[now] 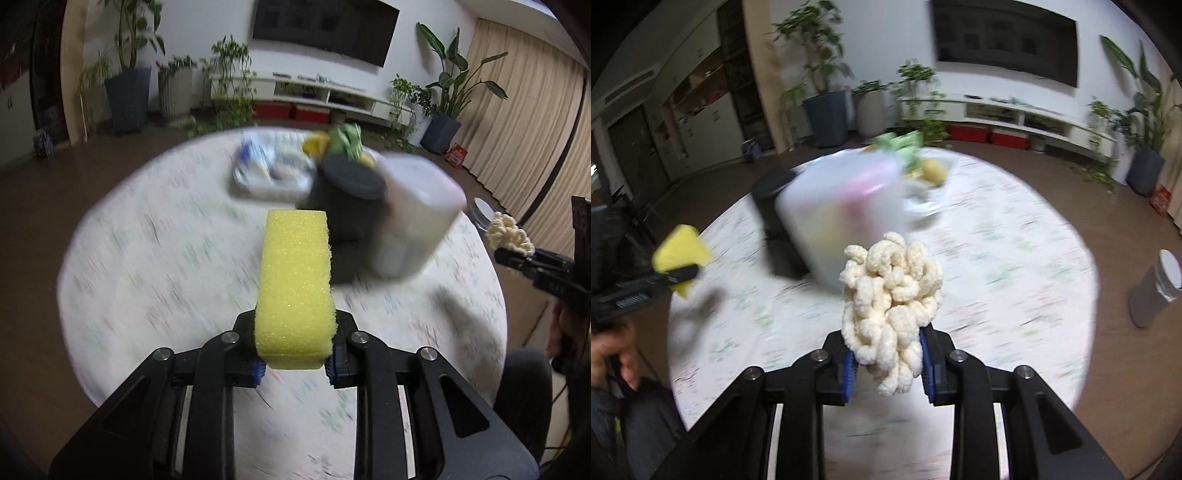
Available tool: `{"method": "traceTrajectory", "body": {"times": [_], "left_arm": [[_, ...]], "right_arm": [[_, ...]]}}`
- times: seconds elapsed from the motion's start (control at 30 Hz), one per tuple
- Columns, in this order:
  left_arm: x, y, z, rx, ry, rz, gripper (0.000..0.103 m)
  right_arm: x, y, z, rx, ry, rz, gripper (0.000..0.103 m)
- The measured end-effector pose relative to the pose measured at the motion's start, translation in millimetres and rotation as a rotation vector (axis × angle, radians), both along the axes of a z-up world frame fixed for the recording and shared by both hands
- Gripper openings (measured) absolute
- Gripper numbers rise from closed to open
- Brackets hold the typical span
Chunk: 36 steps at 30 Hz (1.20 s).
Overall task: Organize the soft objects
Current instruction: 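Carry the yellow sponge and knitted scrubber over the white tray, then open both tools to drop the sponge and scrubber into the tray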
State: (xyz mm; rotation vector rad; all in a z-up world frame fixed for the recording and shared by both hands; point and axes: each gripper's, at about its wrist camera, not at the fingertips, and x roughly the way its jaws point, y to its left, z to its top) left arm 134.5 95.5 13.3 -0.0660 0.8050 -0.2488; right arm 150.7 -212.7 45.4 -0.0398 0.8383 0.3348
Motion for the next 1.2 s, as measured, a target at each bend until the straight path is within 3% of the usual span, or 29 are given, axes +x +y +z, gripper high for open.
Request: {"method": "traceTrajectory", "body": {"times": [0.17,0.3,0.5,0.7,0.93,1.2], "left_arm": [[54,4,42,0.083,-0.061,-0.034,0.021],[115,2,54,0.115,-0.053,-0.073,0.021],[202,-10,41,0.136,0.003,-0.134,0.022],[268,-33,0,0.176,0.079,-0.198,0.022],[301,-45,-48,0.187,0.164,-0.207,0.023],[301,-42,-49,0.128,0.195,-0.195,0.023]], "right_arm": [[63,-13,27,-0.061,-0.034,0.039,0.03],[120,-12,32,-0.031,-0.002,0.095,0.03],[208,23,3,-0.098,0.079,0.198,0.03],[243,53,-35,-0.144,0.157,0.341,0.03],[263,62,-64,-0.2,0.221,0.416,0.032],[274,64,-80,-0.237,0.231,0.429,0.032]]}}
